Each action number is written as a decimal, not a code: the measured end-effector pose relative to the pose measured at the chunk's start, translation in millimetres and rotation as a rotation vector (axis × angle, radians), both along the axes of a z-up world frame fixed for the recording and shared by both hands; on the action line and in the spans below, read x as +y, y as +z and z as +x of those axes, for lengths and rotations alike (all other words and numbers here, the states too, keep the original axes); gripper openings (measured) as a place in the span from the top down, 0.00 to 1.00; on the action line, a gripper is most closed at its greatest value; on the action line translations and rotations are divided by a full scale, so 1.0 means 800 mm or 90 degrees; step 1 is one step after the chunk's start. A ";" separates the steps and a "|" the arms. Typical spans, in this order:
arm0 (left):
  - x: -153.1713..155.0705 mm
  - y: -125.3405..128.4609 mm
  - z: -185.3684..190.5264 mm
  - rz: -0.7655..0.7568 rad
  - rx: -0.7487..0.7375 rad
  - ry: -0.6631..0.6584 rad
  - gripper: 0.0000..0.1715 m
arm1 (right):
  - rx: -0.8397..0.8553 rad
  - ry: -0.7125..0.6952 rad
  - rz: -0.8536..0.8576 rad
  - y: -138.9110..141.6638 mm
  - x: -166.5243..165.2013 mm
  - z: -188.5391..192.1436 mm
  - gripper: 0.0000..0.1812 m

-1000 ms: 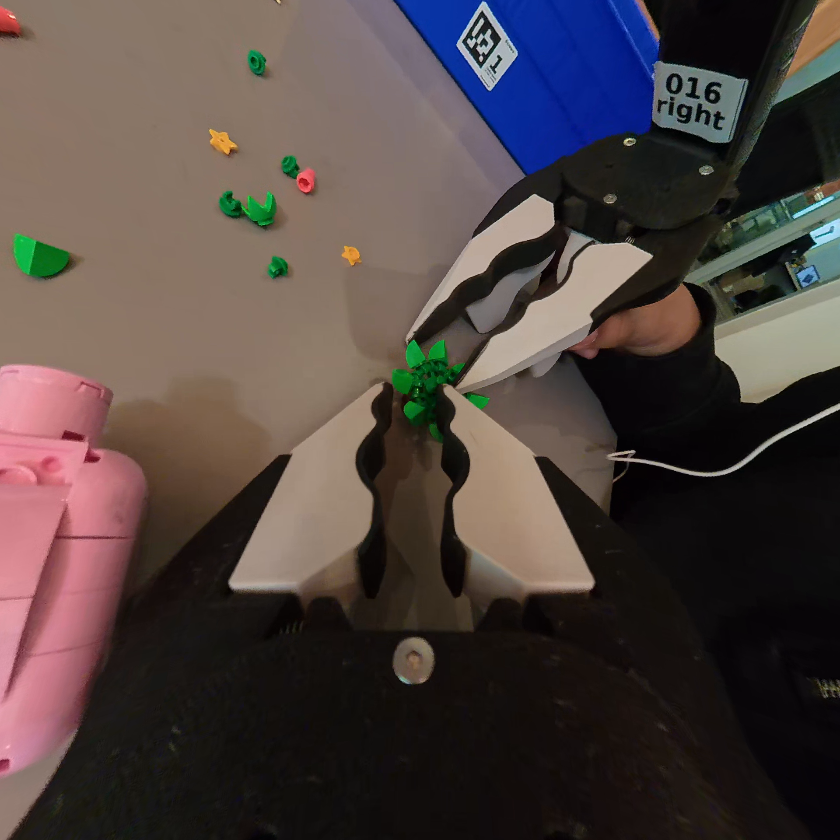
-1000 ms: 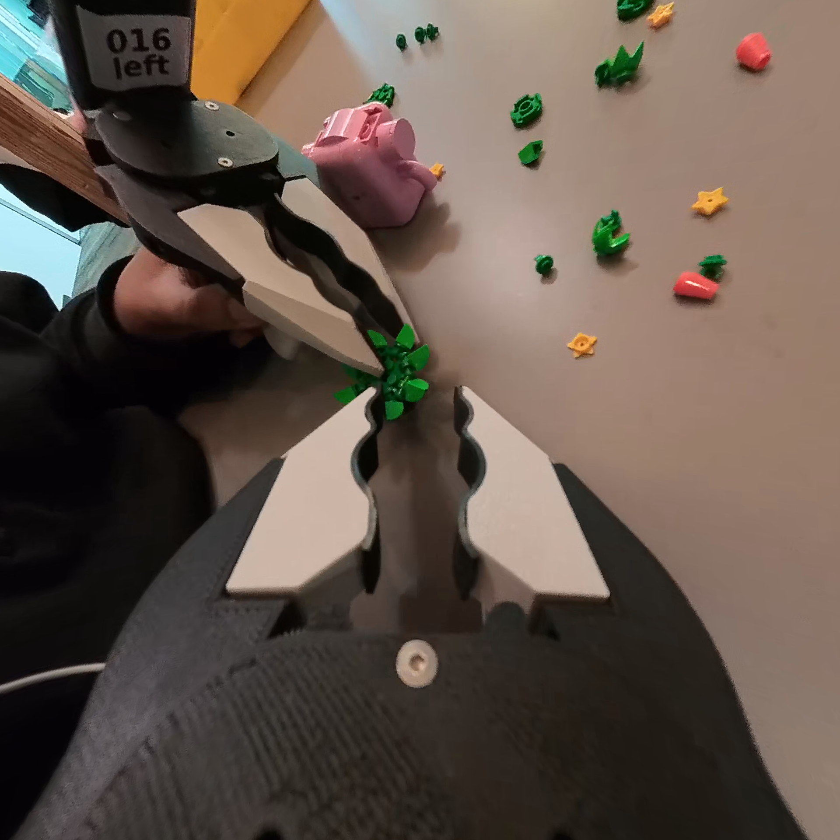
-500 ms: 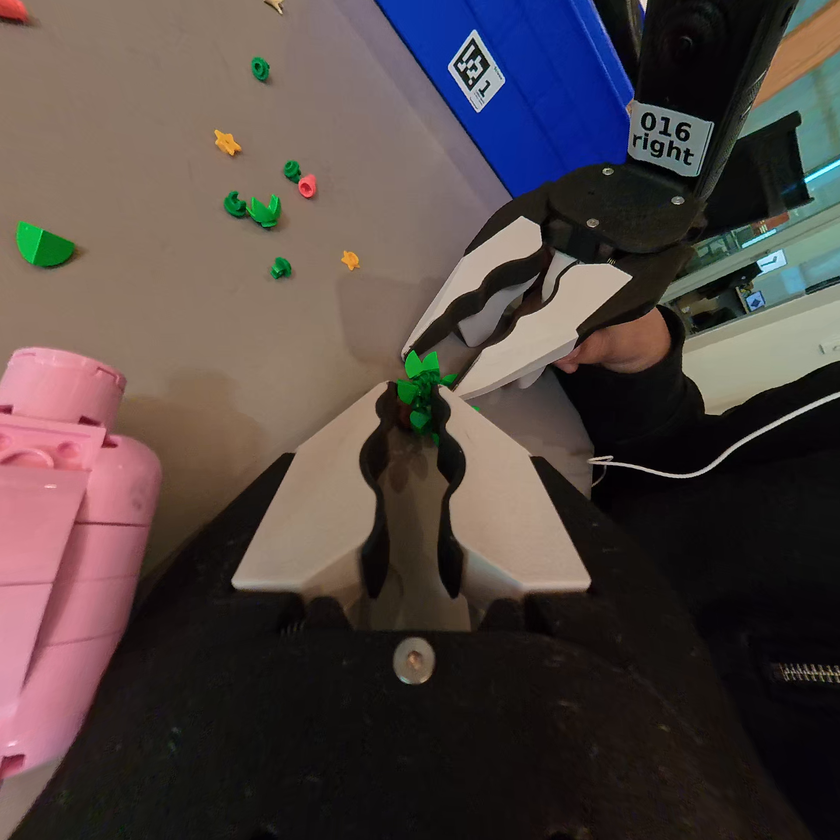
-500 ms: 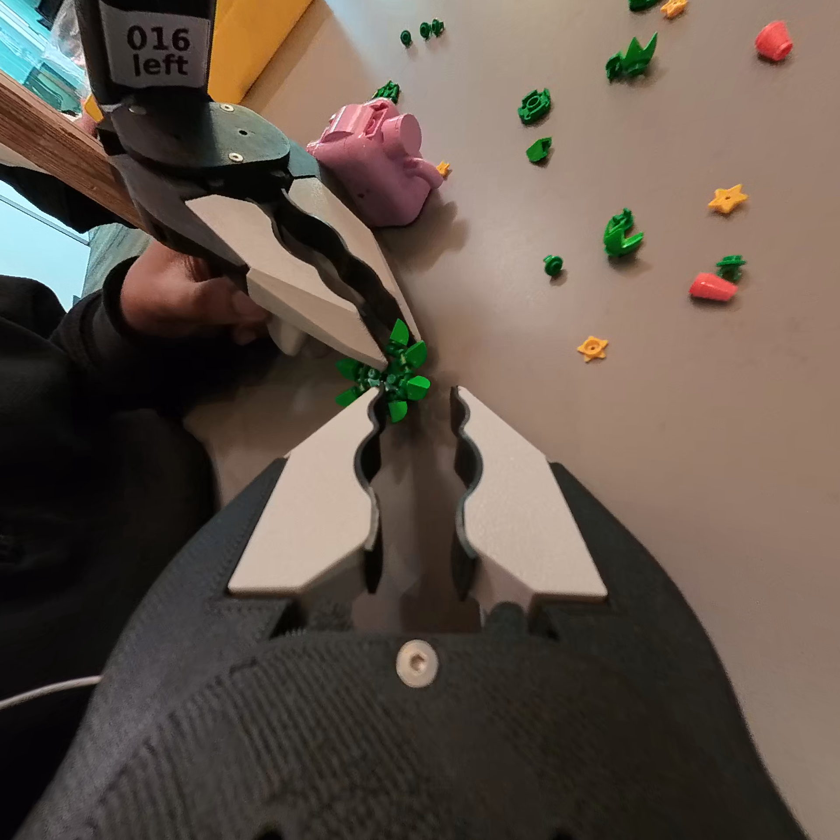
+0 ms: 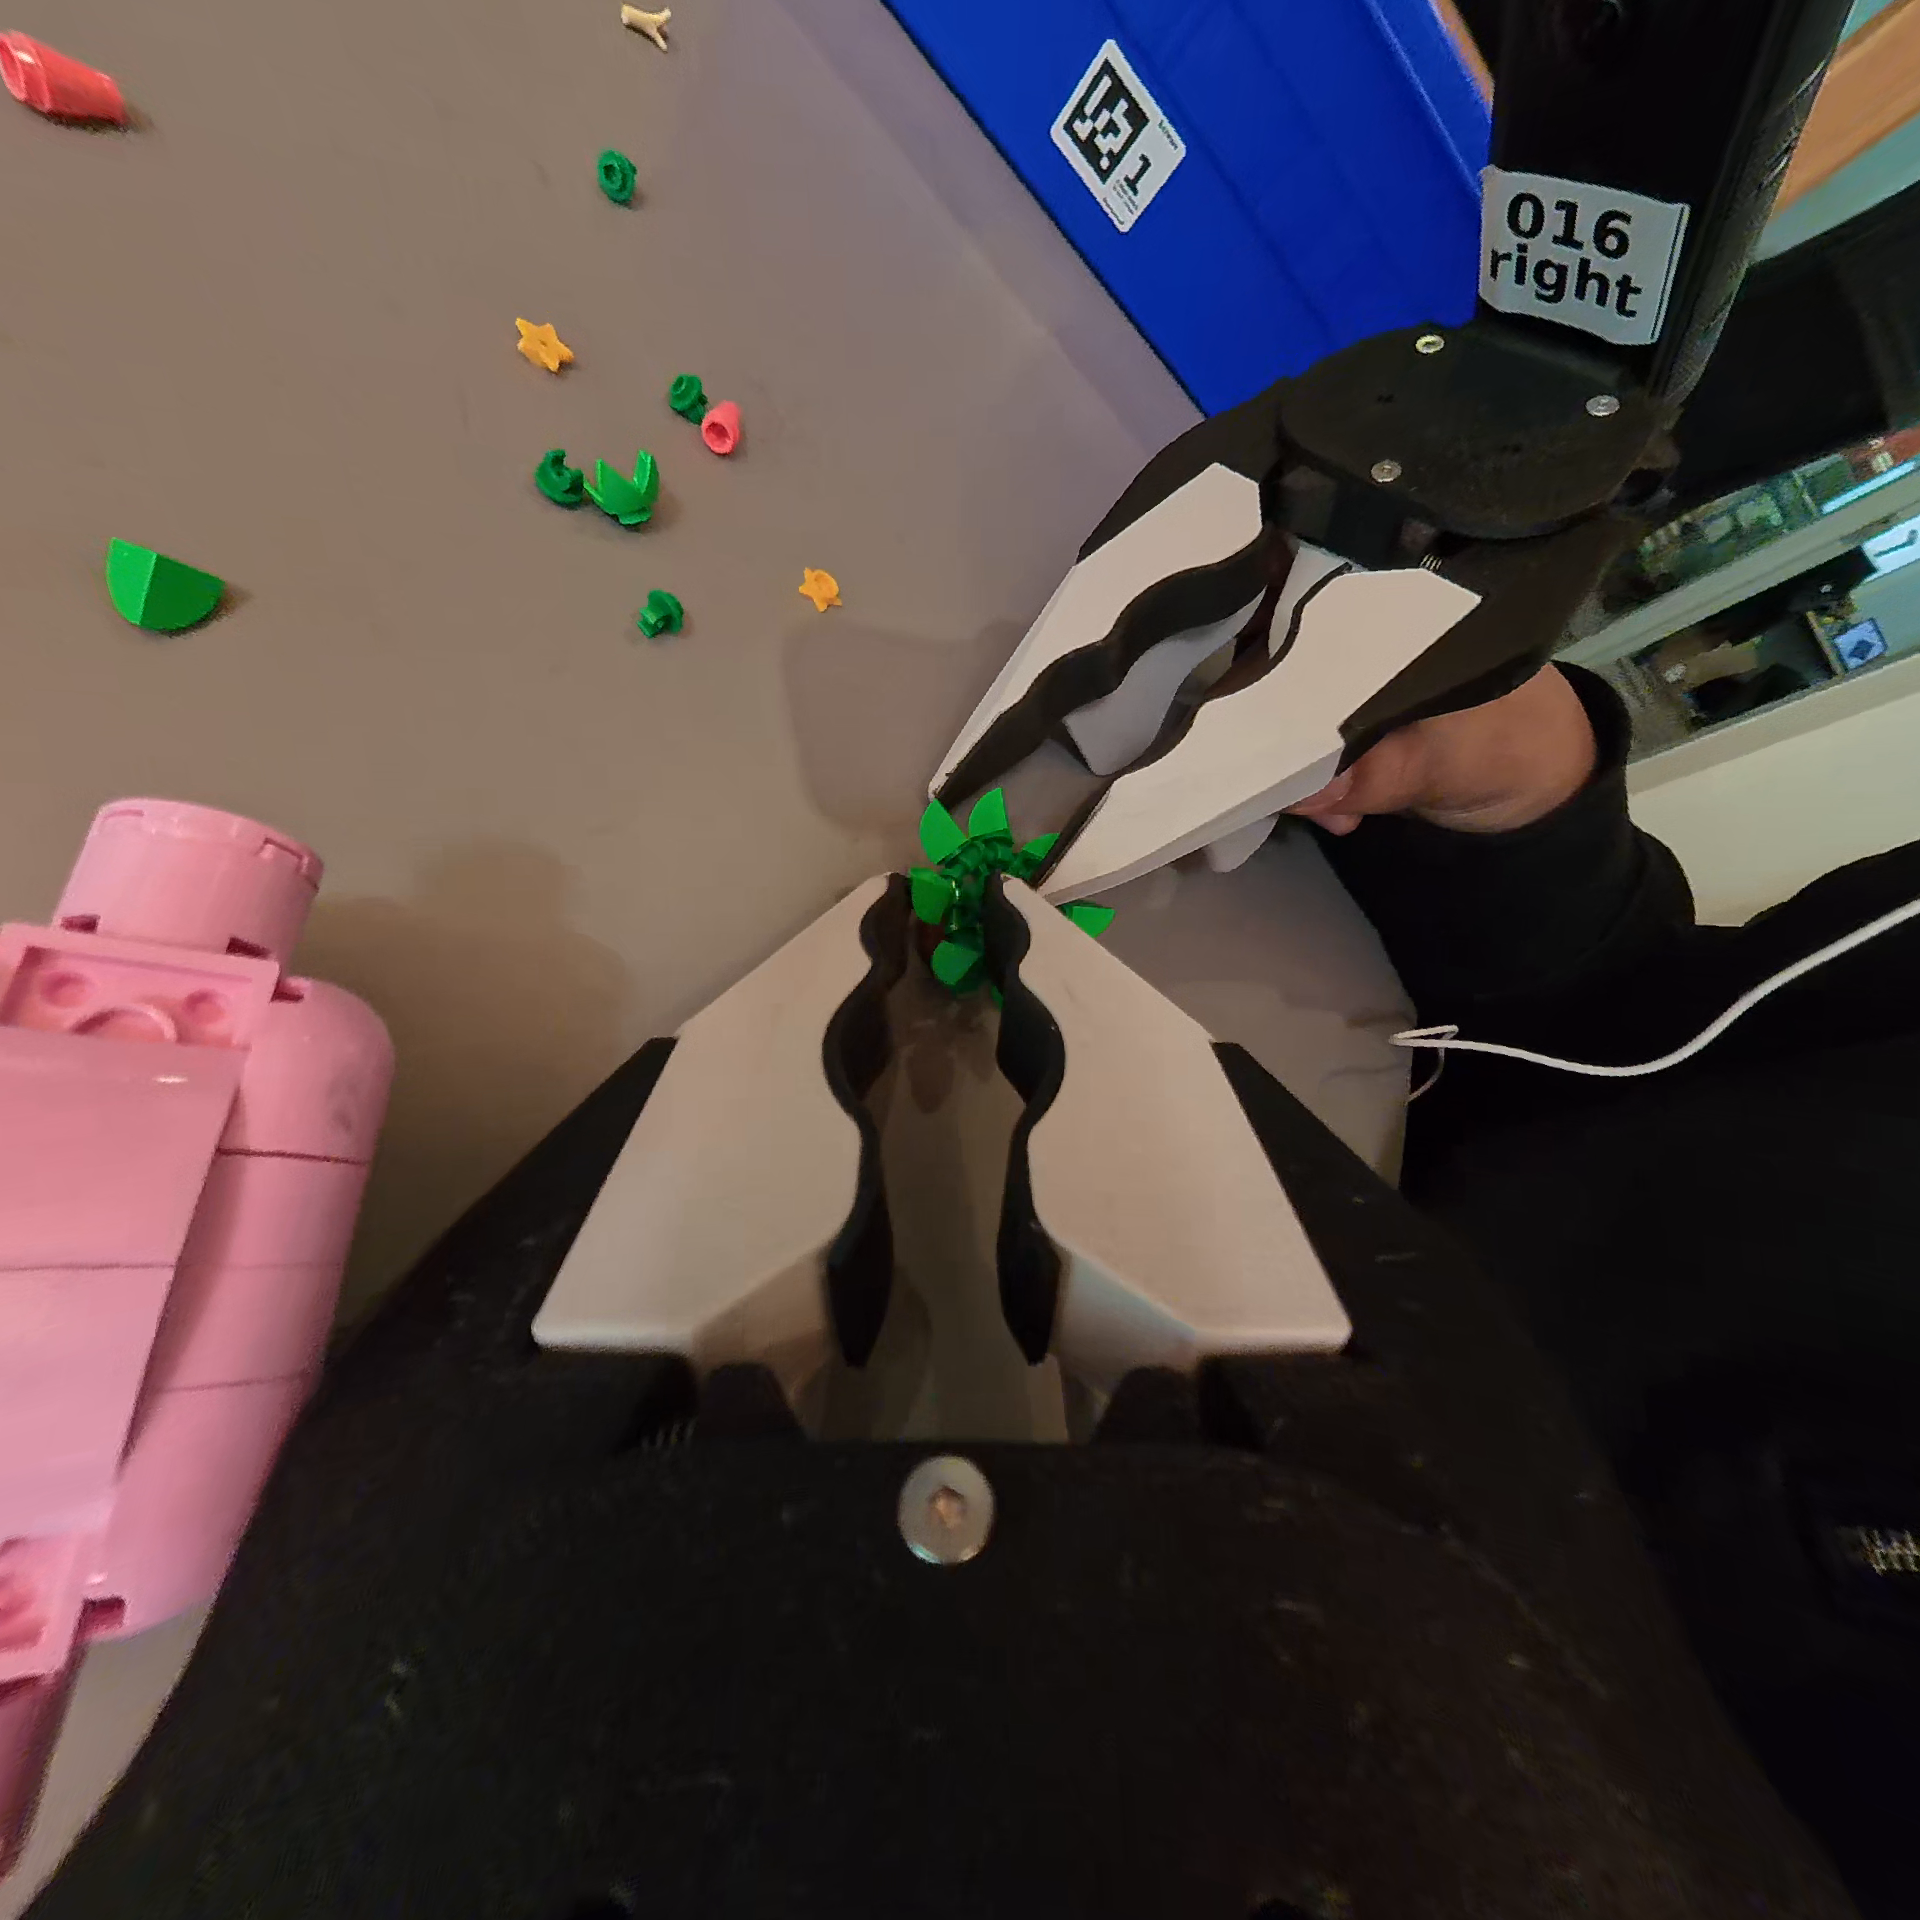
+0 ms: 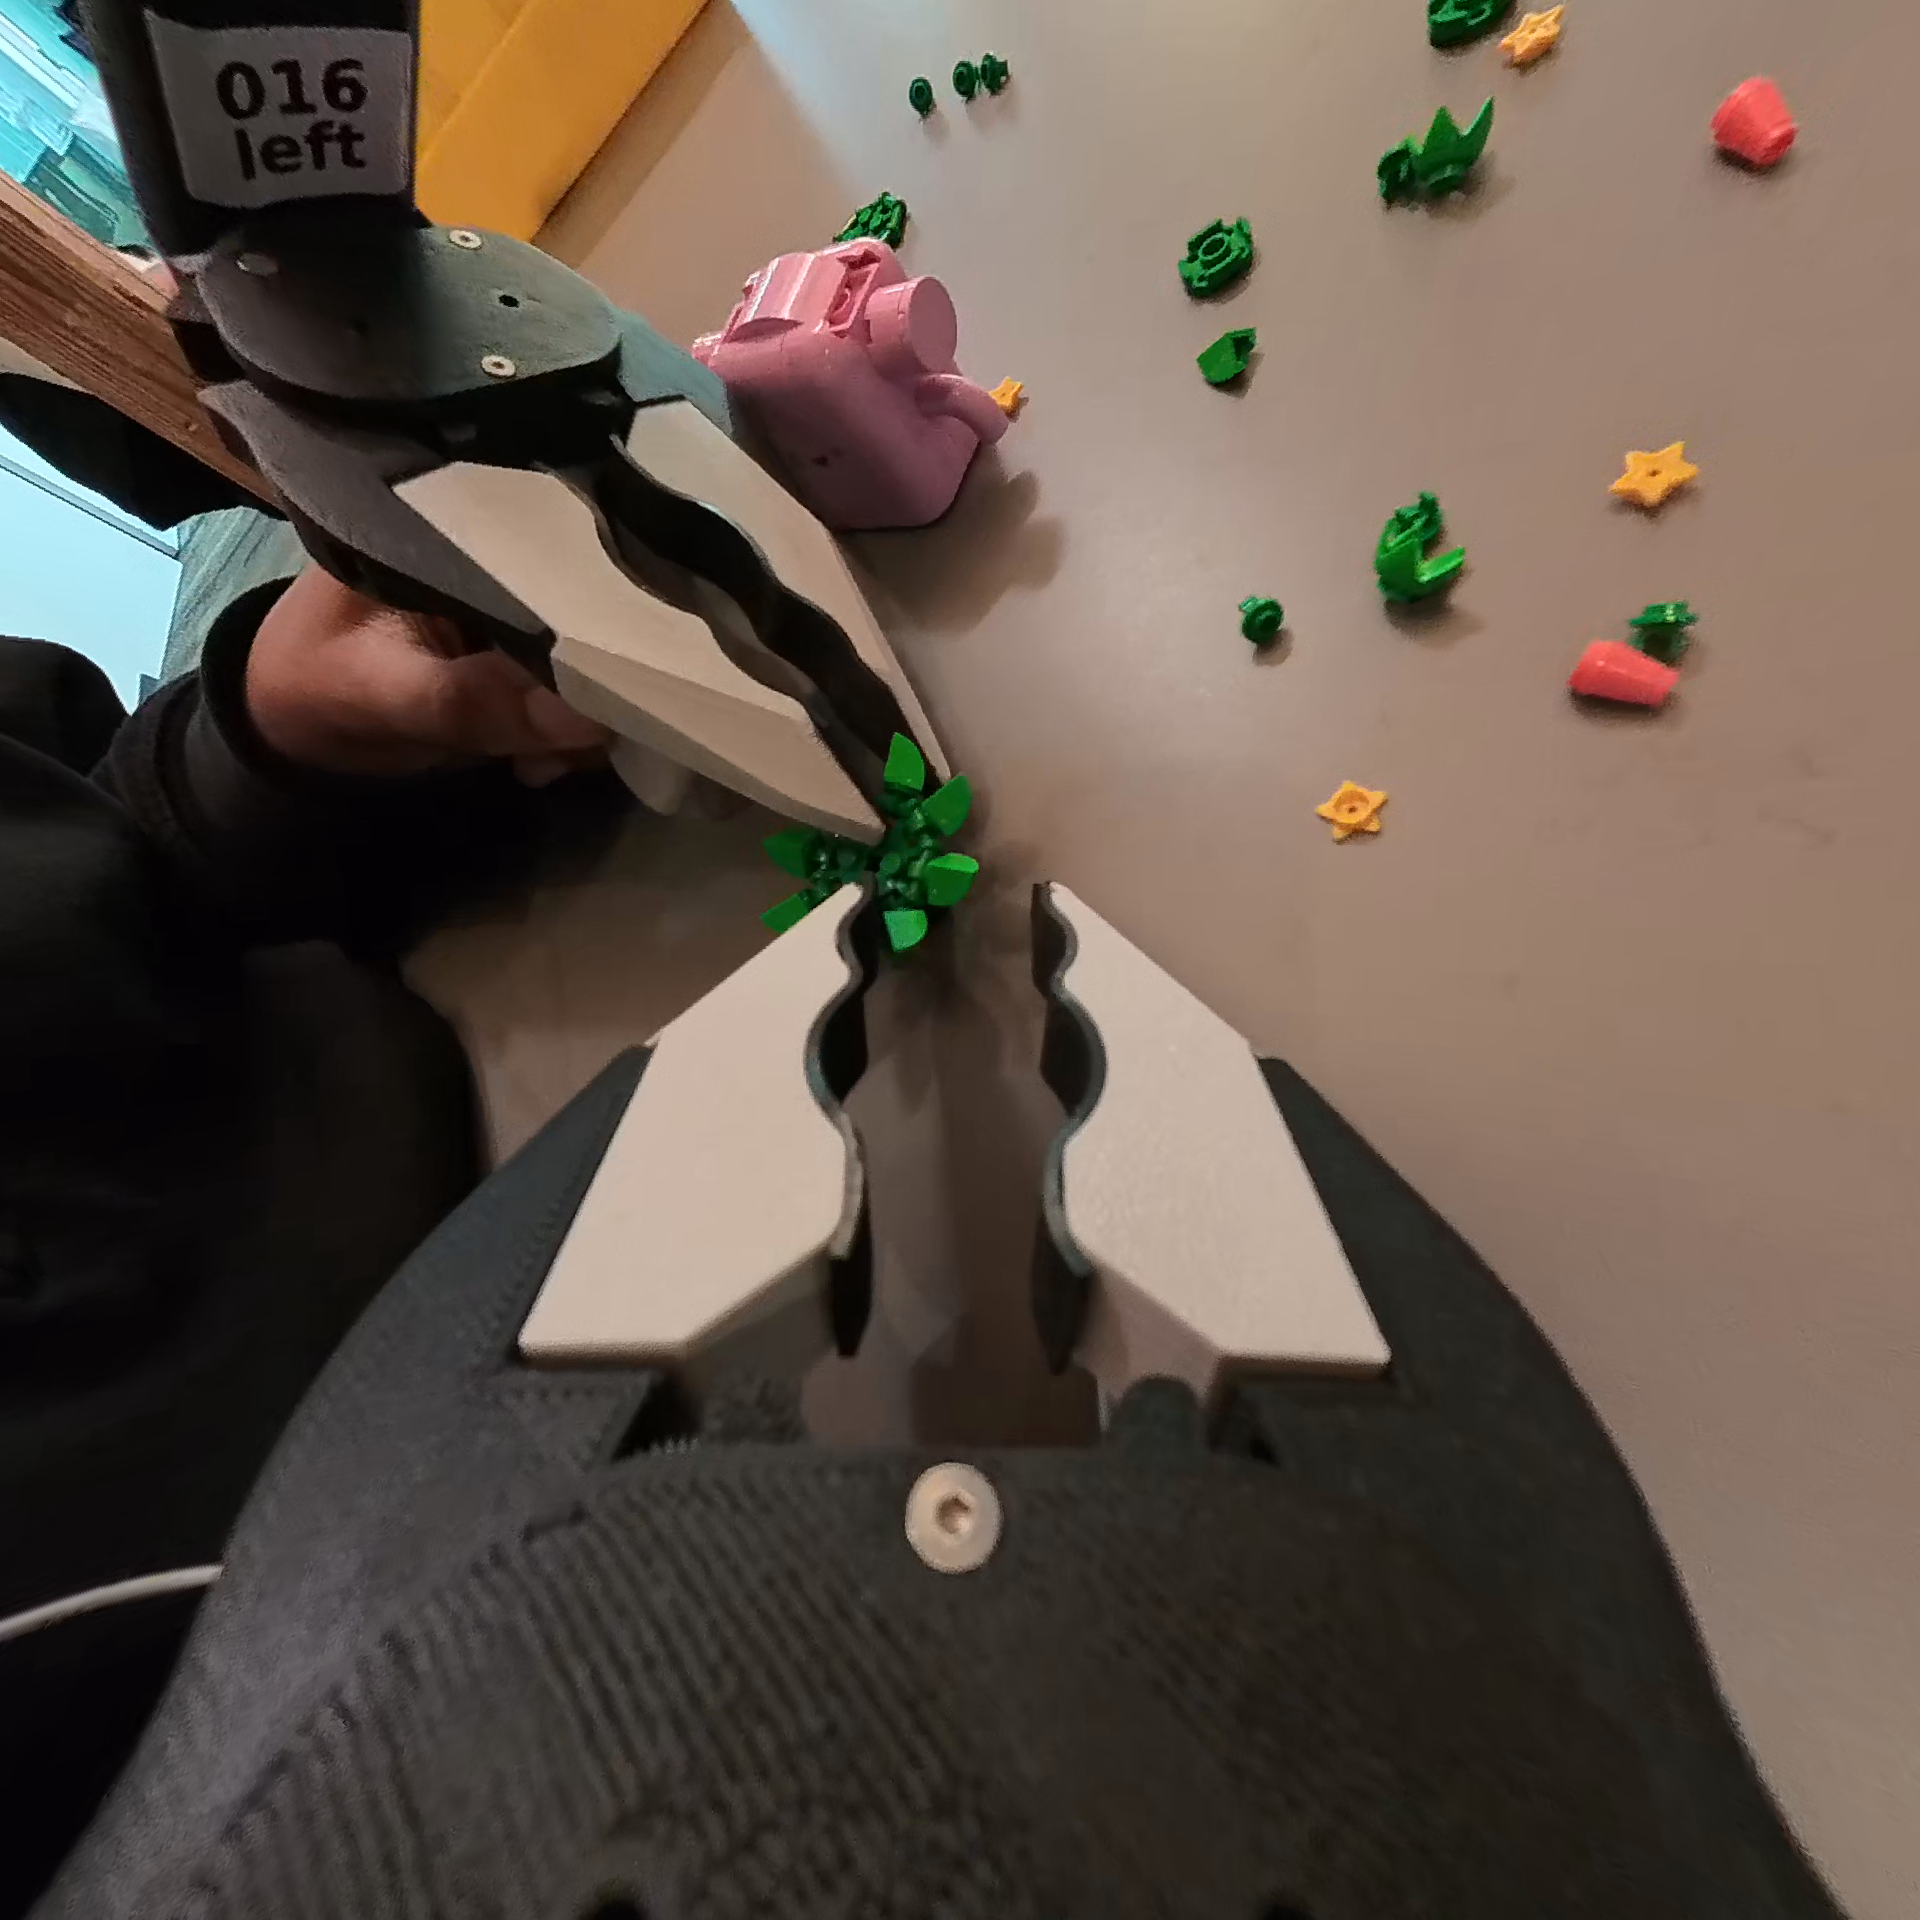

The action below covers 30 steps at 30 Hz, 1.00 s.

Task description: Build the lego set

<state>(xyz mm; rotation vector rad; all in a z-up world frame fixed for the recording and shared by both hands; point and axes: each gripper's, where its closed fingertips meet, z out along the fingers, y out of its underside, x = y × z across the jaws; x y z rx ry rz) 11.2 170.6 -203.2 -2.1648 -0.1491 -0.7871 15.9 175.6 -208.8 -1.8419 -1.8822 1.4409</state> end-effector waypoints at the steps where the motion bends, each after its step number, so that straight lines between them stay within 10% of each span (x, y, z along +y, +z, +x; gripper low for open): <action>1: 0.000 0.000 0.000 0.001 0.004 0.000 0.95 | 0.001 0.000 0.001 0.000 0.000 0.000 0.85; 17: -0.004 0.034 0.001 0.102 -0.025 -0.013 0.77 | 0.097 -0.054 -0.080 0.037 0.022 -0.007 0.70; 23: -0.009 0.068 -0.021 0.208 0.066 0.041 0.88 | 0.243 -0.117 0.010 0.075 0.051 -0.009 0.73; 30: -0.007 0.033 -0.022 0.128 0.114 0.041 0.94 | 0.246 -0.080 0.143 0.064 0.035 -0.011 0.75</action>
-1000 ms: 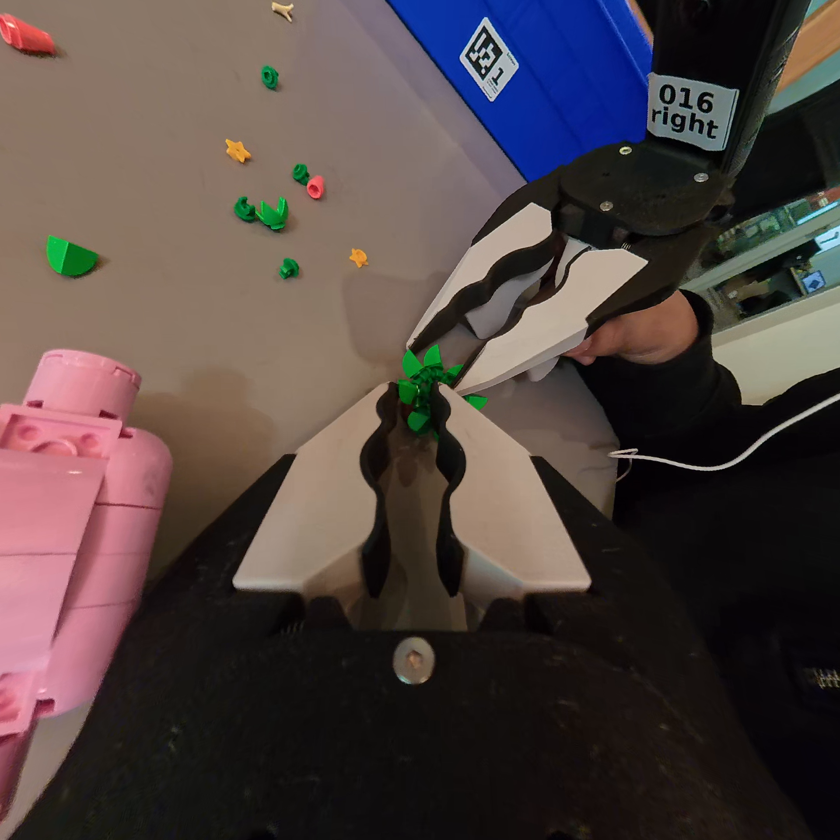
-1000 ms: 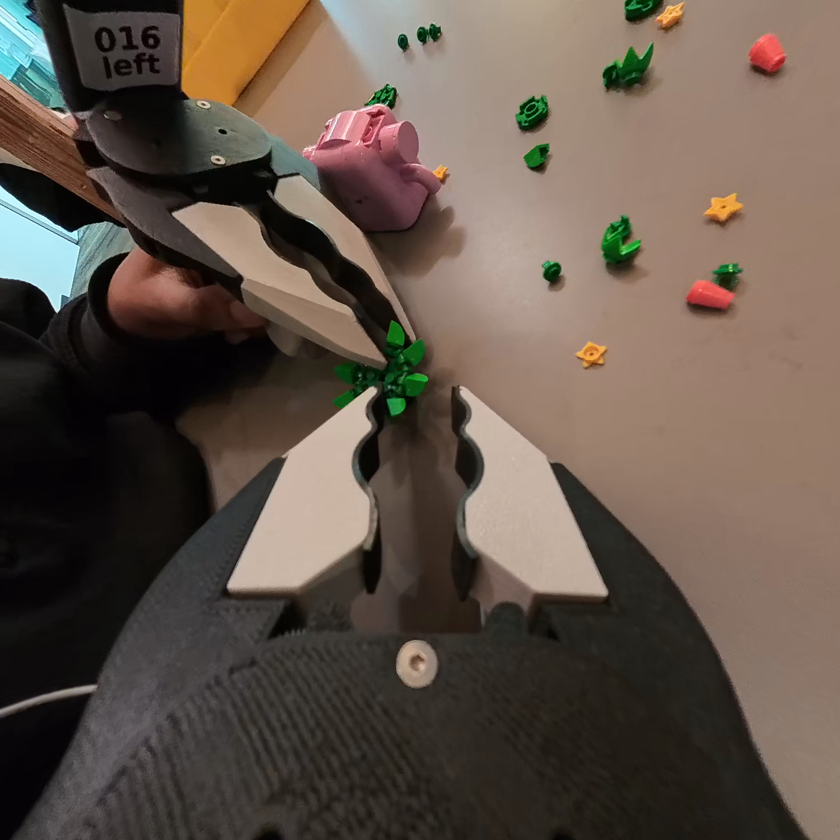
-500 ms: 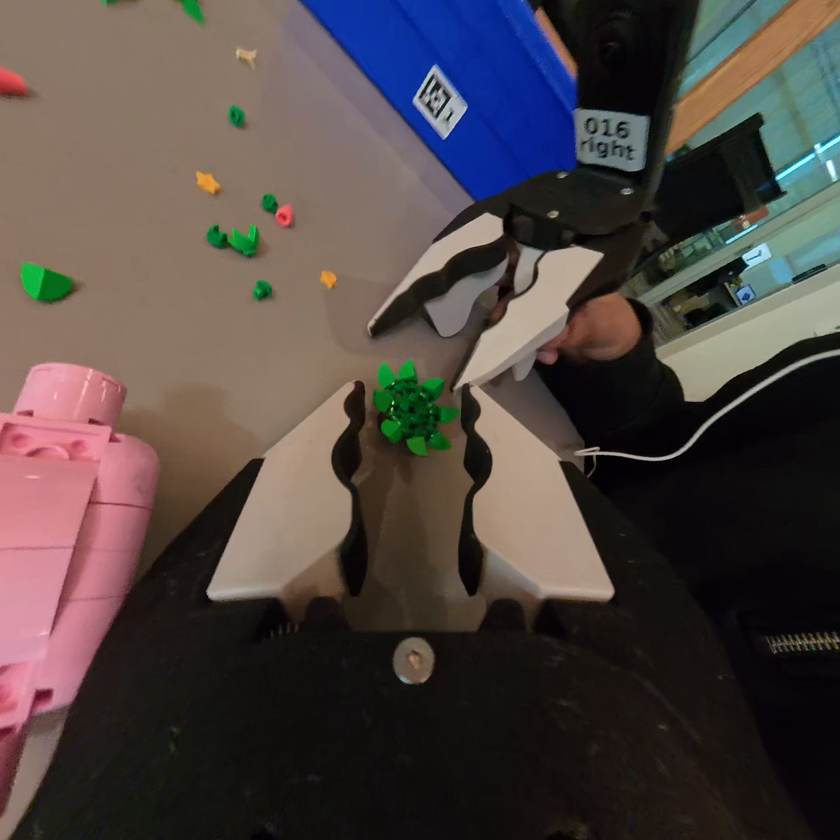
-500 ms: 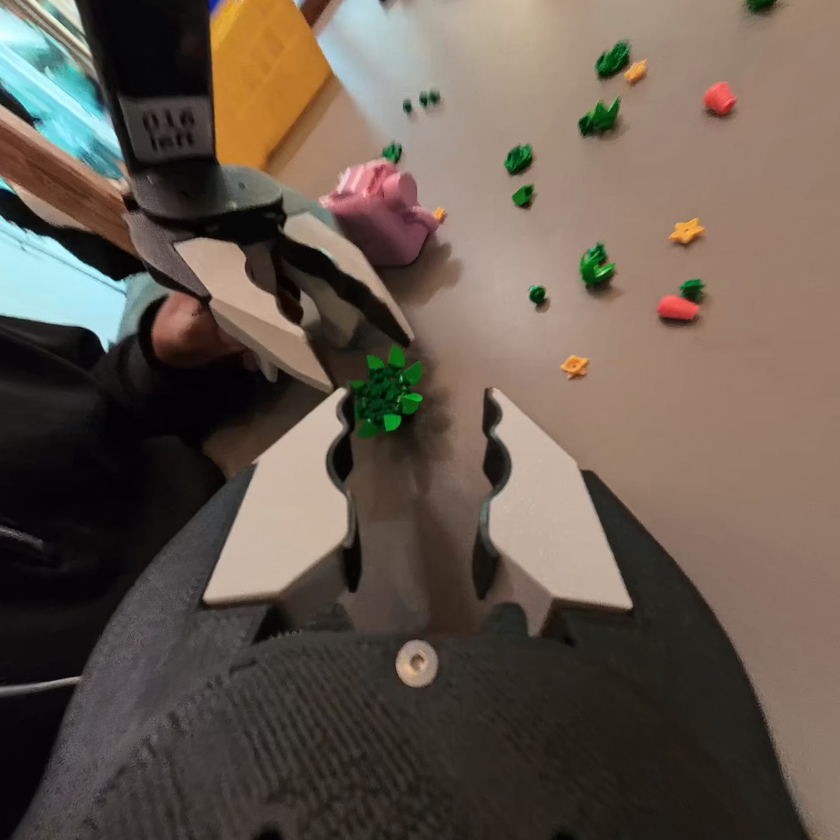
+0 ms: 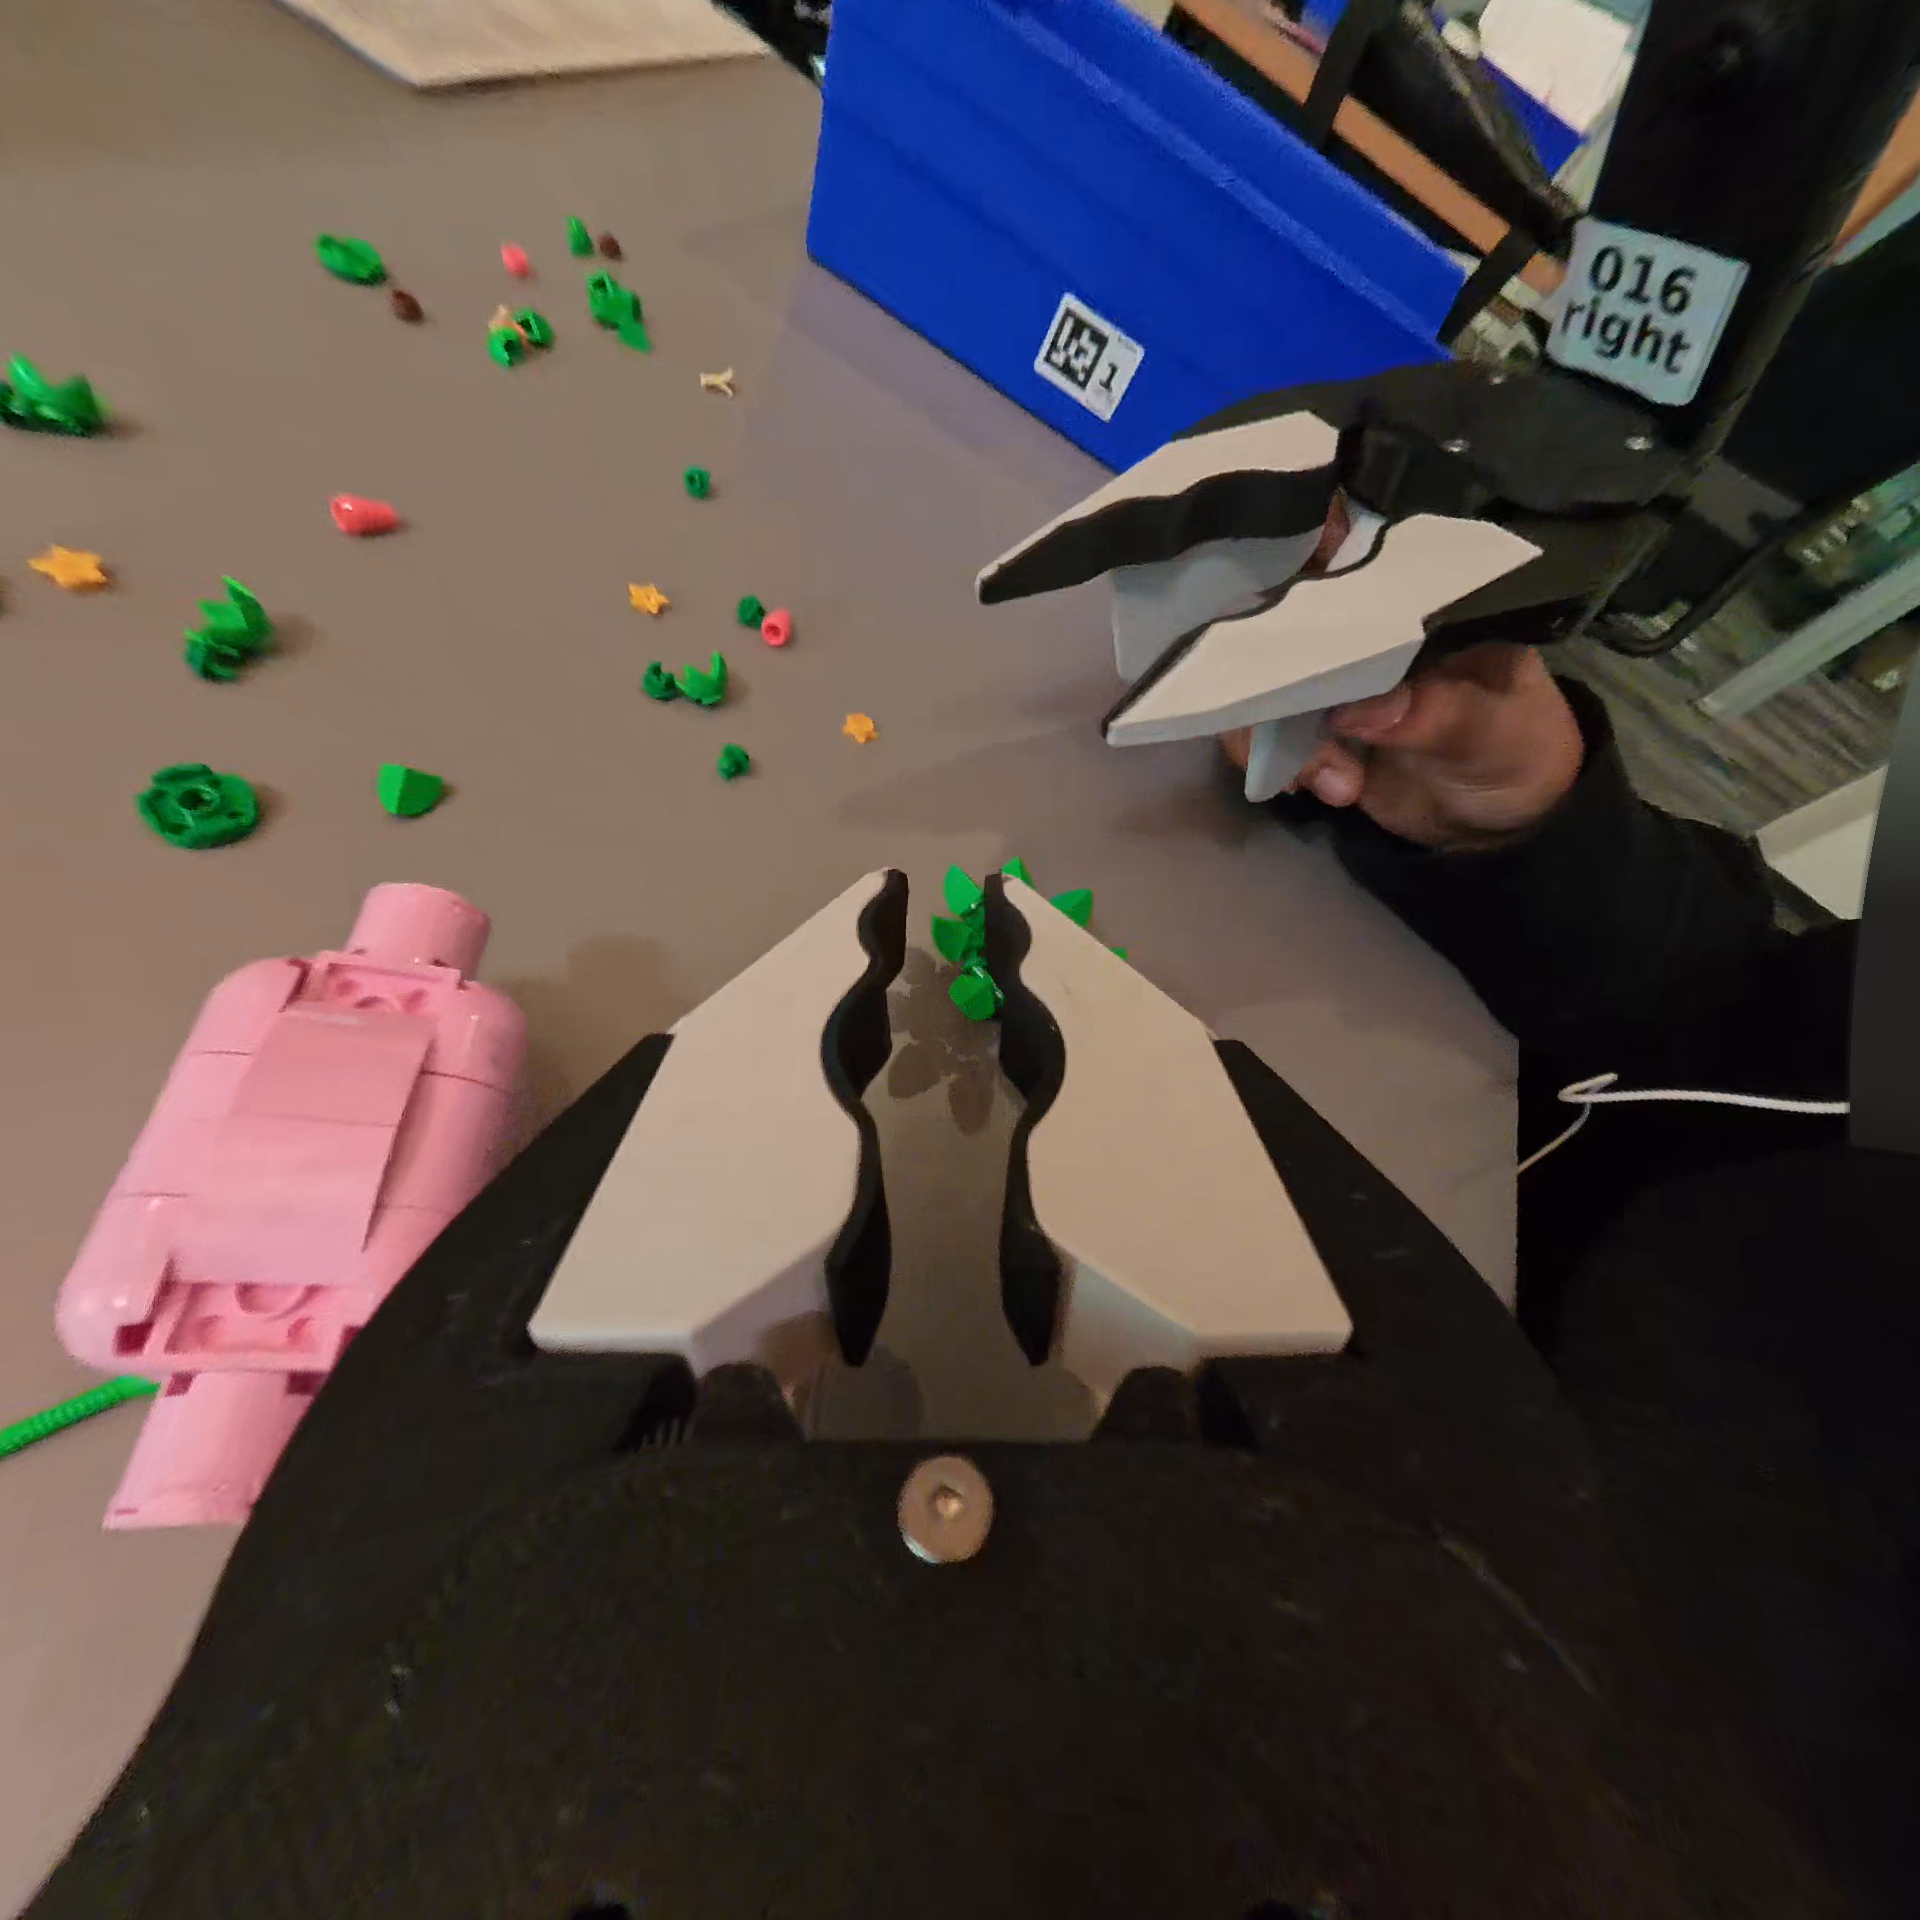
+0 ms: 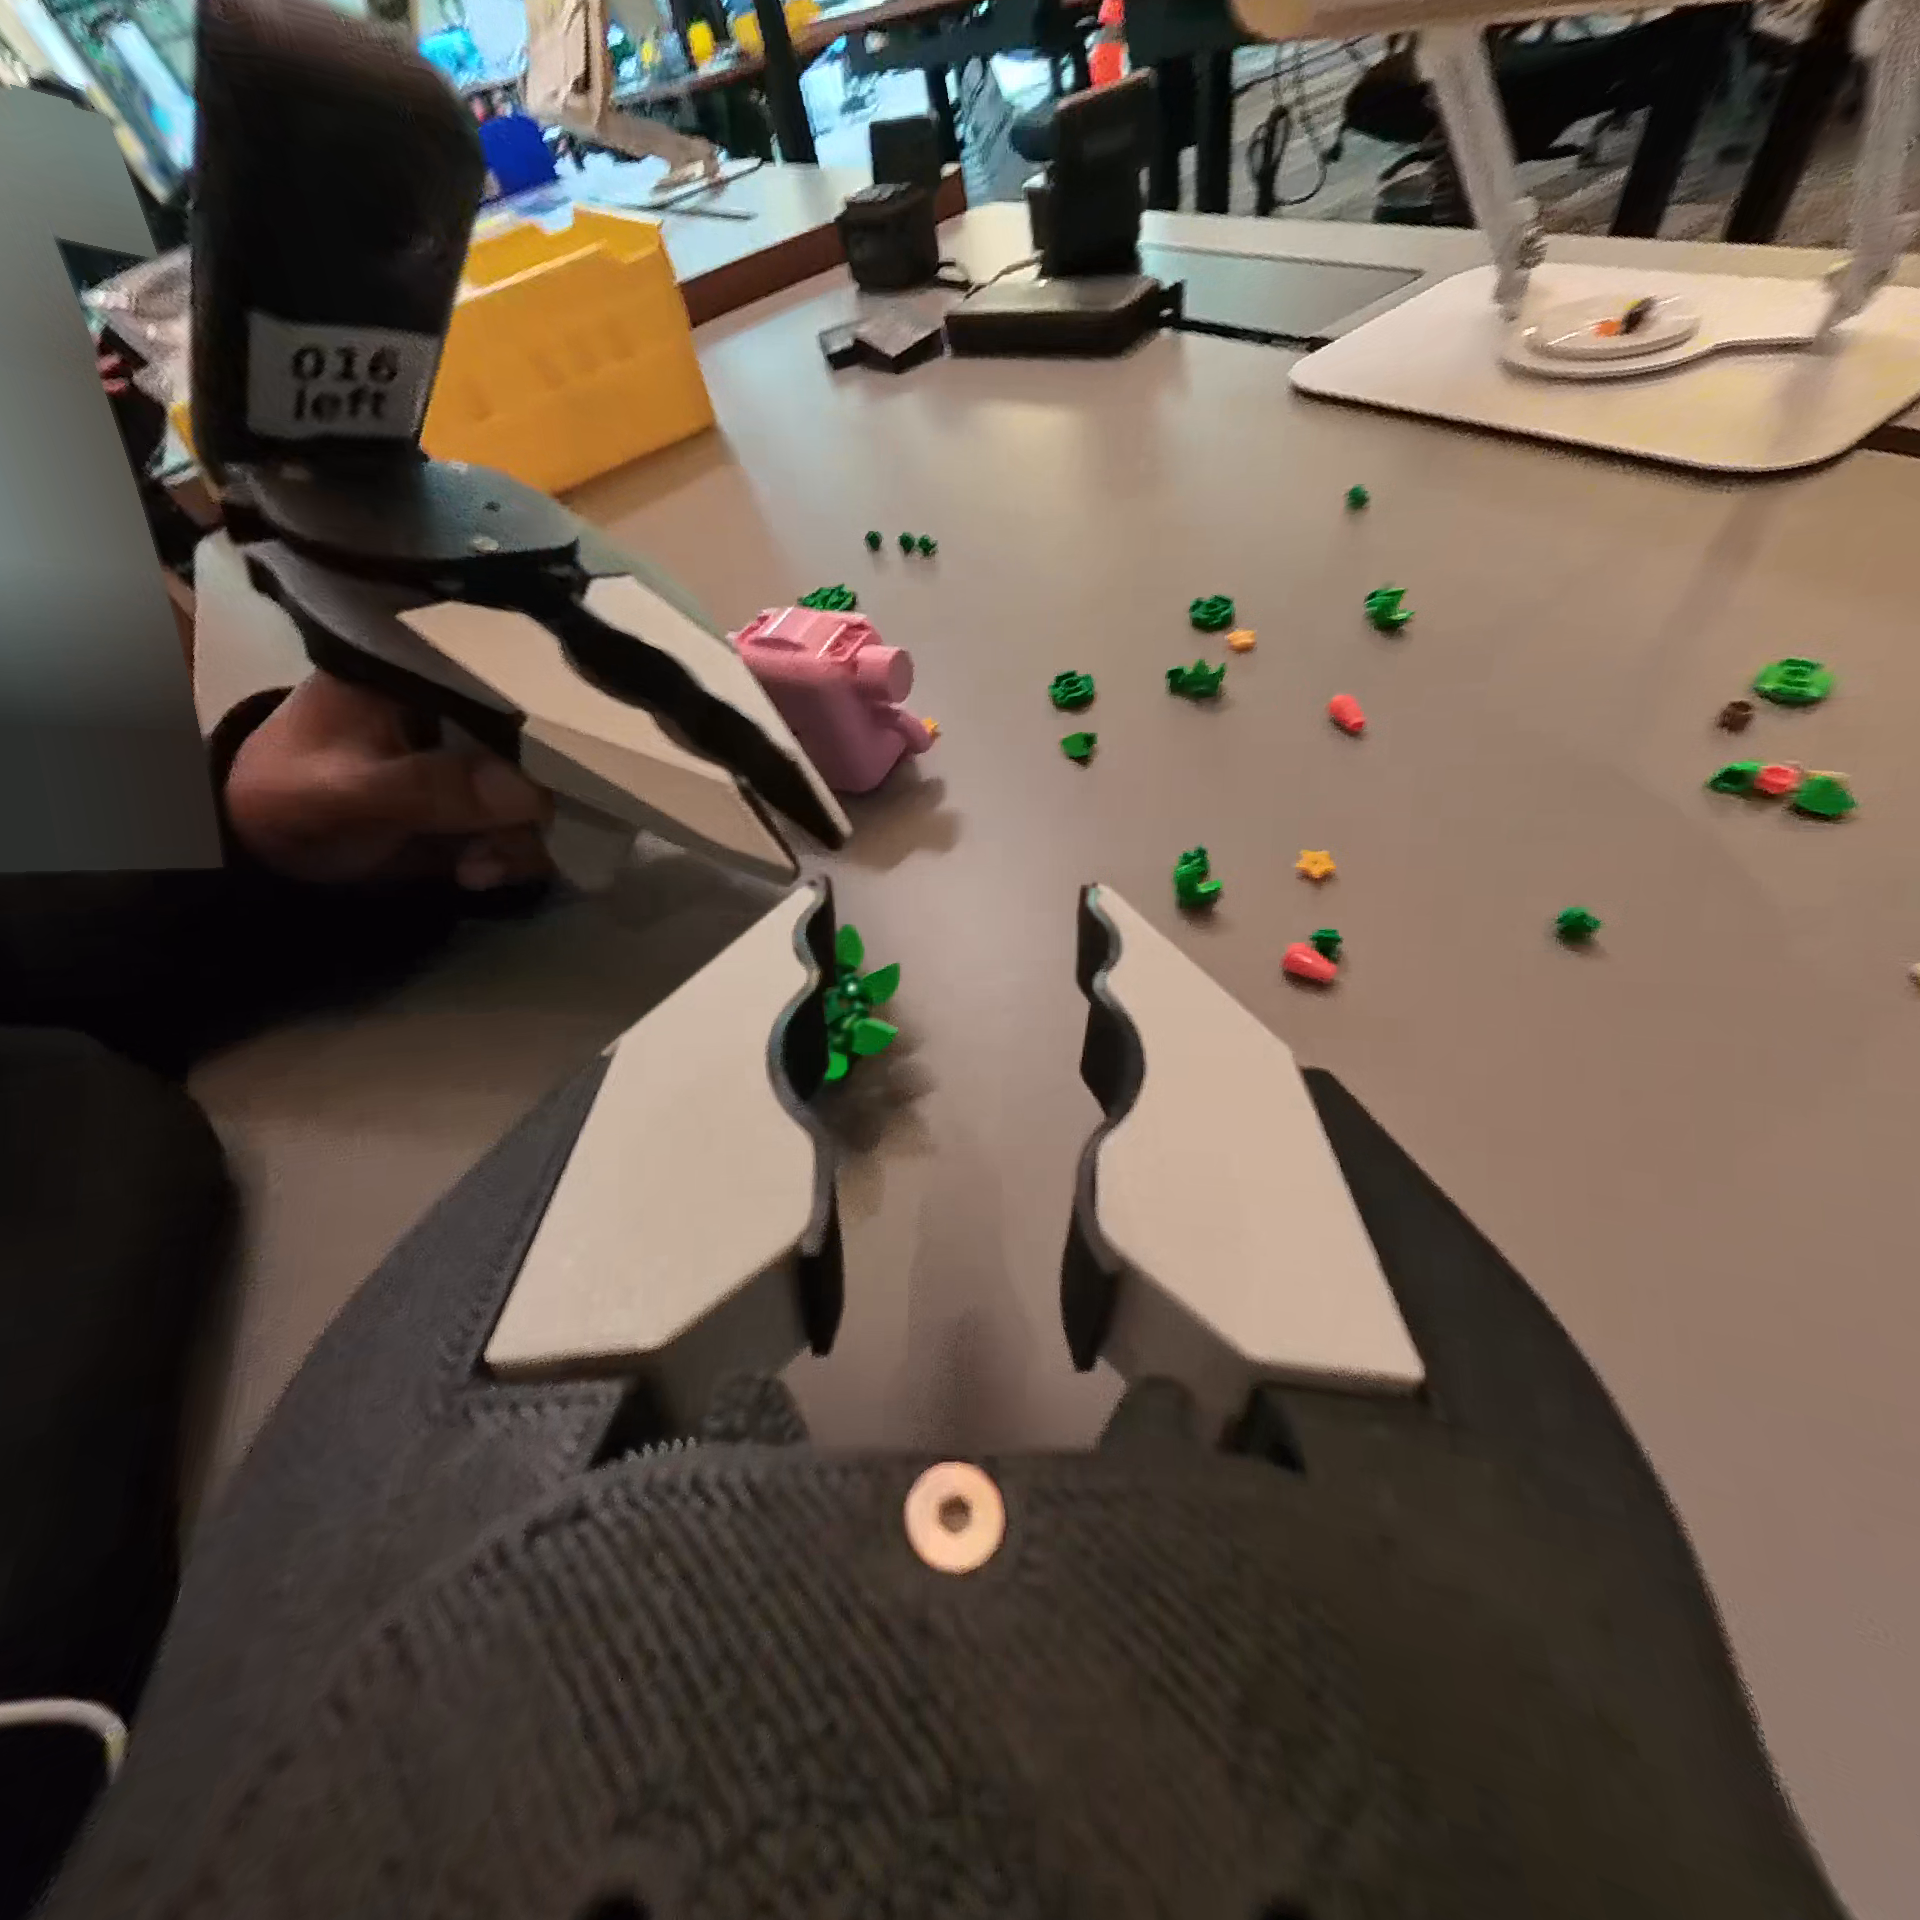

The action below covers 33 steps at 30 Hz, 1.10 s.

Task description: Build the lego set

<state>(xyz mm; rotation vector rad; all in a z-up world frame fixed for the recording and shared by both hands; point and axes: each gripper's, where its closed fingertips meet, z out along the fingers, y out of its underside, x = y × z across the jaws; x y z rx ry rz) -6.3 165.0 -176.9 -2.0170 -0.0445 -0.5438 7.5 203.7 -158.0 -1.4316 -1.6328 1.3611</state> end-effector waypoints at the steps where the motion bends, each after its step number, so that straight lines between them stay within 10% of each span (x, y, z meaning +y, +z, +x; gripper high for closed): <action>1: 0.001 -0.002 0.000 -0.006 0.003 0.001 0.93 | -0.003 0.017 0.009 -0.001 -0.007 0.001 0.77; 9: 0.007 -0.016 0.002 -0.053 -0.012 0.001 0.90 | -0.051 0.138 0.162 -0.033 -0.065 0.006 1.00; 33: 0.008 -0.030 0.004 -0.104 -0.048 -0.003 0.93 | -0.123 0.112 0.159 -0.053 -0.060 0.003 1.00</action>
